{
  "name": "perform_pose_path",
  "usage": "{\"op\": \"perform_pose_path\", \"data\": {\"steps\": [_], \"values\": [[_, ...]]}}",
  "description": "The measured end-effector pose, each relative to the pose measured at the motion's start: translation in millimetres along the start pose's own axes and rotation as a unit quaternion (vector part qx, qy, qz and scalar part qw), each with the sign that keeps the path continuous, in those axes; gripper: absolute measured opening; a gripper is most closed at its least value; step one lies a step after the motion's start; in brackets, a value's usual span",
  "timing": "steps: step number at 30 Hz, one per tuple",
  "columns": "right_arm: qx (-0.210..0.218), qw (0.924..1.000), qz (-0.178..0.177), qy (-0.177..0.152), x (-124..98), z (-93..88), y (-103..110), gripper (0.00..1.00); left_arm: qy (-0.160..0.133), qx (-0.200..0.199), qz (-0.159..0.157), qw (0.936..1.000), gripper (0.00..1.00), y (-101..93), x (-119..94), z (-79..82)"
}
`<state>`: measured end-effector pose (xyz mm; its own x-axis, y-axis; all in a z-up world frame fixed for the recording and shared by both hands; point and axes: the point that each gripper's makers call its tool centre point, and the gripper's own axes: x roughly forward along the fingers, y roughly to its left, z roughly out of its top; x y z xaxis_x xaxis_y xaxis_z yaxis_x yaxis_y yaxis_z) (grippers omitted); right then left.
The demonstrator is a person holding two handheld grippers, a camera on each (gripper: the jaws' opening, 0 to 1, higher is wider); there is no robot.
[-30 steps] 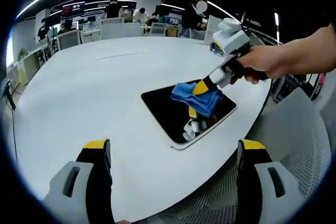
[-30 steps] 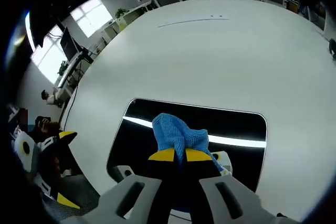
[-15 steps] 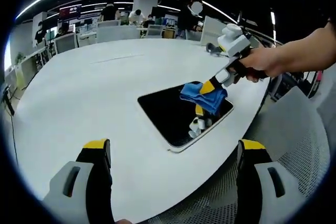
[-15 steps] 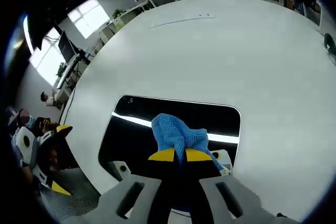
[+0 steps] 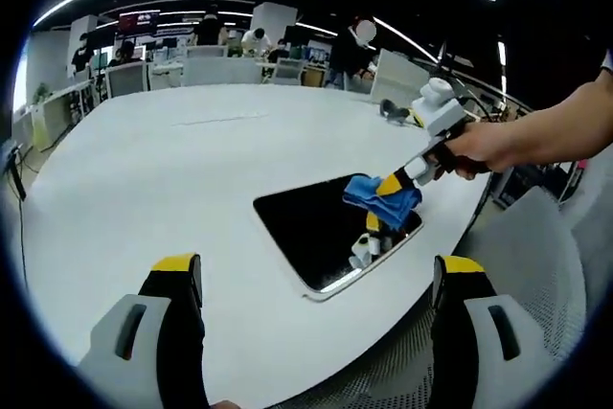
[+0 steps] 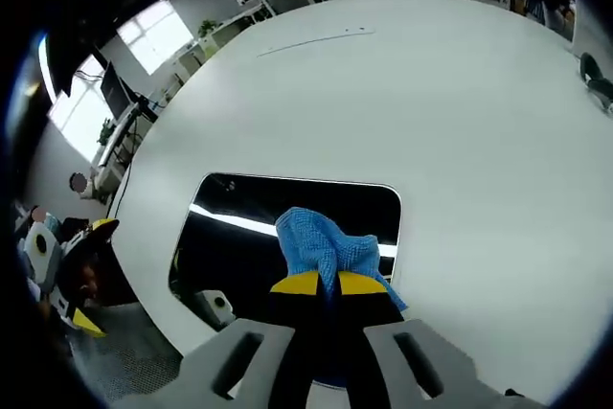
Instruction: Wipe the mirror surface with the cleaning cloth until all visible marks leave the cleaned area.
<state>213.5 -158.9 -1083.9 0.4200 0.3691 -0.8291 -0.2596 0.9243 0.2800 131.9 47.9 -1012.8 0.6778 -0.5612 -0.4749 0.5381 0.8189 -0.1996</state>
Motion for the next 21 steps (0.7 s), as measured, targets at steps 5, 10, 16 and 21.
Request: {"op": "perform_pose_path", "data": {"steps": [5, 10, 16, 21], "values": [[0.008, 1.0, -0.002, -0.002, -1.3, 0.0, -3.4, 0.0, 0.01, 0.005, 0.02, 0.9997, 0.99, 9.2, -0.1, -10.6], [0.023, 0.9997, -0.007, -0.002, -3.2, -0.3, -8.4, 0.0, 0.006, 0.023, 0.005, 0.9997, 0.99, 3.7, 0.6, -8.5], [0.031, 0.9994, -0.014, -0.006, -7.3, -3.1, -13.4, 0.0, 0.015, 0.027, 0.018, 0.9994, 0.99, 11.7, 0.5, -13.0], [0.041, 0.999, -0.015, -0.012, -10.5, -4.4, -20.8, 0.0, 0.012, 0.006, 0.008, 0.9999, 0.99, 8.4, 1.2, -12.8]]}}
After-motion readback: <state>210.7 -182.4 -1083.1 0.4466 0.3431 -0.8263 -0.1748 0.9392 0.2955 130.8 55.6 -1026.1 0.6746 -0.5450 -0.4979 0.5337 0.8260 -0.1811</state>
